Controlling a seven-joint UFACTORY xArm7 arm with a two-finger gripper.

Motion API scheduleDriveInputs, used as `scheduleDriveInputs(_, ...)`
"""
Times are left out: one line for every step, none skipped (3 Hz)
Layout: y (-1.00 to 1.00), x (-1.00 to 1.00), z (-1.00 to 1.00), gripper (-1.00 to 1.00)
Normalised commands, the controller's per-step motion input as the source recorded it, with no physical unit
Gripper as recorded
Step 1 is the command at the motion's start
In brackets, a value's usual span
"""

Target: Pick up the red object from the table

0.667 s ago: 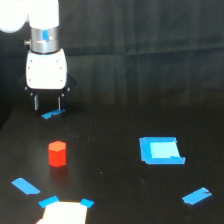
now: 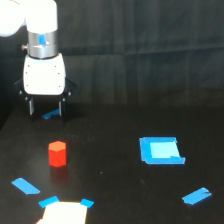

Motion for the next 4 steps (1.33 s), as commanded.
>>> scheduleDriveInputs(-0.98,0.23,-1.0,0.9)
scheduleDriveInputs(-0.97,0.31,-1.0,0.6)
scheduleDriveInputs(-0.89,0.61,0.4,1.0)
scheduleDriveInputs(-0.85,0.54,0.18,1.0)
